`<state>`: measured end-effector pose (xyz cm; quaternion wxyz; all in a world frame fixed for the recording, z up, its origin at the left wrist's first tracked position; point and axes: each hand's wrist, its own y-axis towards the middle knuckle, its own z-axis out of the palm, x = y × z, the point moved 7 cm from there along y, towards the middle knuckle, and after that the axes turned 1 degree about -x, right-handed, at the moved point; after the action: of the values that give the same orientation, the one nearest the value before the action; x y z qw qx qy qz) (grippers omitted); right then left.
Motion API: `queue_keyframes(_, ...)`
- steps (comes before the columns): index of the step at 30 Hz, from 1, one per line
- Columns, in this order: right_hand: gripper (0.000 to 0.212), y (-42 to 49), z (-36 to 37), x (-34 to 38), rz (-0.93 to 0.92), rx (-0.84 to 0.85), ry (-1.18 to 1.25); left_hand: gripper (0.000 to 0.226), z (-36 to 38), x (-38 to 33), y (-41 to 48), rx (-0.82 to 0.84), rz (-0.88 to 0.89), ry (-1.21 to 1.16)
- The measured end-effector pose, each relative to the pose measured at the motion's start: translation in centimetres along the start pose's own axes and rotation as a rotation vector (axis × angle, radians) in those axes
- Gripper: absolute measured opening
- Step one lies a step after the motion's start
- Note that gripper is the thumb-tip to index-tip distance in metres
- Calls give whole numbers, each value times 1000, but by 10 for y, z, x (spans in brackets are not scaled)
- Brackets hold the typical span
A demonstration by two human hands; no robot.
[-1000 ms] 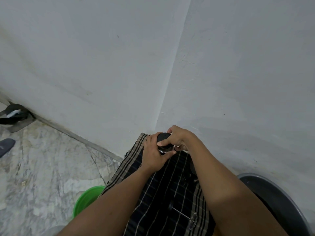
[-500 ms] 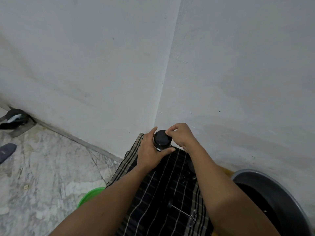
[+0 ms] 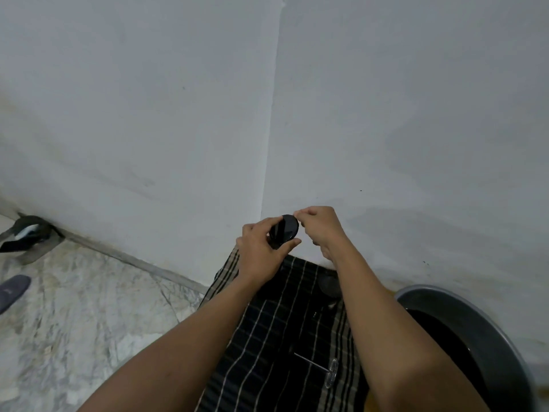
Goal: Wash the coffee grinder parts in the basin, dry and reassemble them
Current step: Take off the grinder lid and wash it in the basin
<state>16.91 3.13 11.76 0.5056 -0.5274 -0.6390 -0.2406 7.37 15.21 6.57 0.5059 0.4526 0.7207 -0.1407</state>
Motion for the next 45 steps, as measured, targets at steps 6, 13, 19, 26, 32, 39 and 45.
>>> queue_keyframes(6,21,-17,-98,-36,69,-120,11,40,75,-55,-14,250,-40,-311)
queue_keyframes(13,35,-50,-200,-170,288,-239,6,50,213,-79,-81,660,-517,-345)
queue_keyframes(19,35,-88,-251,-294,507,-315,99,57,324,-65,-158,833,-916,-330)
queue_keyframes(26,36,-88,-262,-397,649,-271,87,41,384,-30,-205,811,-1063,-110)
queue_keyframes(32,25,-72,-268,-442,708,-299,23,39,409,-1,-219,758,-1134,-95)
queue_keyframes(39,15,-53,-253,-412,507,-40,-108,30,416,11,-222,650,-1156,-125)
queue_keyframes(45,41,-51,-258,-412,490,60,-250,19,415,8,-219,599,-1104,-77)
